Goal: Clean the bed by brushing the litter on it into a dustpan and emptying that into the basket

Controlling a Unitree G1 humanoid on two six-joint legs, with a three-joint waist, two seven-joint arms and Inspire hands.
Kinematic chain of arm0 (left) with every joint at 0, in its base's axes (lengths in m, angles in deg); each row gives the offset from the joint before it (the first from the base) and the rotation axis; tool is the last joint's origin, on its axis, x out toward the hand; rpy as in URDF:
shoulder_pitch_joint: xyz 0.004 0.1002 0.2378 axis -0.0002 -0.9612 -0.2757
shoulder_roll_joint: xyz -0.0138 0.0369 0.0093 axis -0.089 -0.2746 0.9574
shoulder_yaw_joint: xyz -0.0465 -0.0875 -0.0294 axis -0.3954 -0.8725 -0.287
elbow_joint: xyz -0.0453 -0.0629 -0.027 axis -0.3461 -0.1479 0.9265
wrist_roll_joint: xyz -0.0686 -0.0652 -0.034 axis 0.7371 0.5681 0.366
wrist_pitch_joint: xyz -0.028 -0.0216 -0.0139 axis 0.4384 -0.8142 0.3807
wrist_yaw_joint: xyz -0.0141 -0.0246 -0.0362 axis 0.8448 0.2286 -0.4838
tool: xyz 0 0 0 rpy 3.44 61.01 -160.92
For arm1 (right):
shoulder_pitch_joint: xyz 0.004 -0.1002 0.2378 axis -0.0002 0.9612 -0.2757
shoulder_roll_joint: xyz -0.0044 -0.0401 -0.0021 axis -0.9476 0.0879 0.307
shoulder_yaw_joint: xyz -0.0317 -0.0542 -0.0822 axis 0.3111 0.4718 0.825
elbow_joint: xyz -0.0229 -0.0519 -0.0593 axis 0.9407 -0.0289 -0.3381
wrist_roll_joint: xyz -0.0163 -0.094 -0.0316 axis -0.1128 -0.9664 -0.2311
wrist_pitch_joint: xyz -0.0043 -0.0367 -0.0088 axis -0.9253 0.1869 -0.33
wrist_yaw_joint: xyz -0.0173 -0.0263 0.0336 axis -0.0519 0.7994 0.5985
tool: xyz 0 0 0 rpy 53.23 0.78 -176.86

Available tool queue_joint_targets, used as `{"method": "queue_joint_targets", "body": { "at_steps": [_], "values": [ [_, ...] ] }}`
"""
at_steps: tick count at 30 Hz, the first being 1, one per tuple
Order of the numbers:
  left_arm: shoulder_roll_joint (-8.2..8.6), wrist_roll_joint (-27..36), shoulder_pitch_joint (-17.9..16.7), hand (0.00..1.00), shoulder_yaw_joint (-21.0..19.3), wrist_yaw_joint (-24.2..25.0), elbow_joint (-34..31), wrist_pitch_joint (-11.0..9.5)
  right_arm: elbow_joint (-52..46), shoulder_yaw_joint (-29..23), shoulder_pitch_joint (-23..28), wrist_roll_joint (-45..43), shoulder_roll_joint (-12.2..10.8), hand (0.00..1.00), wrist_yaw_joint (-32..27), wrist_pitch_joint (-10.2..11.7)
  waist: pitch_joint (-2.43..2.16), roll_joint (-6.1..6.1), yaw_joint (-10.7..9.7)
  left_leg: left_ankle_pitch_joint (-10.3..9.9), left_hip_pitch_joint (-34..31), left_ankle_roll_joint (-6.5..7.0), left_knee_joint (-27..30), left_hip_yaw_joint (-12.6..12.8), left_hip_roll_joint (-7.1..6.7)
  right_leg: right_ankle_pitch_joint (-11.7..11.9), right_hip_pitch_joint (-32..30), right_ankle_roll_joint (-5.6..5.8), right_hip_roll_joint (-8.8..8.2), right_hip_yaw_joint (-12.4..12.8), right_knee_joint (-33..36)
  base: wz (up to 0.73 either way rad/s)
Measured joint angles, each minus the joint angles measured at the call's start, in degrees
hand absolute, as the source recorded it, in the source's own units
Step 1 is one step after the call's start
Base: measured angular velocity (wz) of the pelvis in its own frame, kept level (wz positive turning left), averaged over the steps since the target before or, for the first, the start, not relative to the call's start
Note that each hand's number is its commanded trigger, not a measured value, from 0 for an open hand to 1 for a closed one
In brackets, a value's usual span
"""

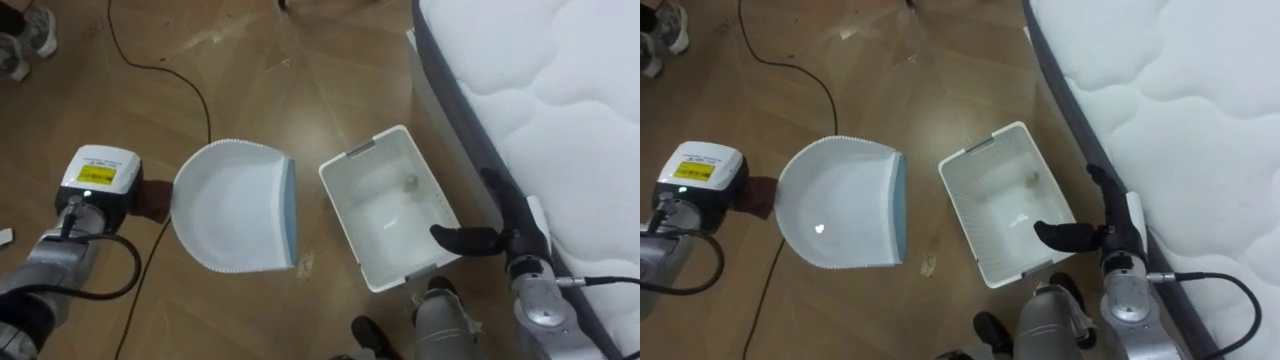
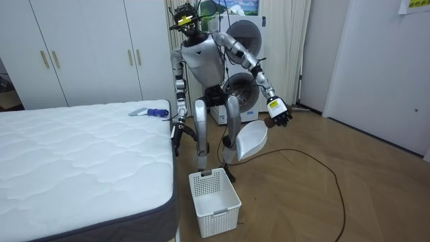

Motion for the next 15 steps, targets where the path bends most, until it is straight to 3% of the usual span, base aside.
{"method": "queue_joint_targets", "body": {
  "at_steps": [15],
  "values": [
    [0.03,0.18,-0.53,1.00,-0.10,1.06,-0.14,-0.04,-0.02,1.05,0.04,0.16,0.63,0.00,-0.85,0.04,0.04,-0.22,0.11,0.00,0.01,0.00,0.05,-0.06,-0.08,-0.04,-0.04,0.05,0.00,0.06,0.12,0.00]
  ]
}}
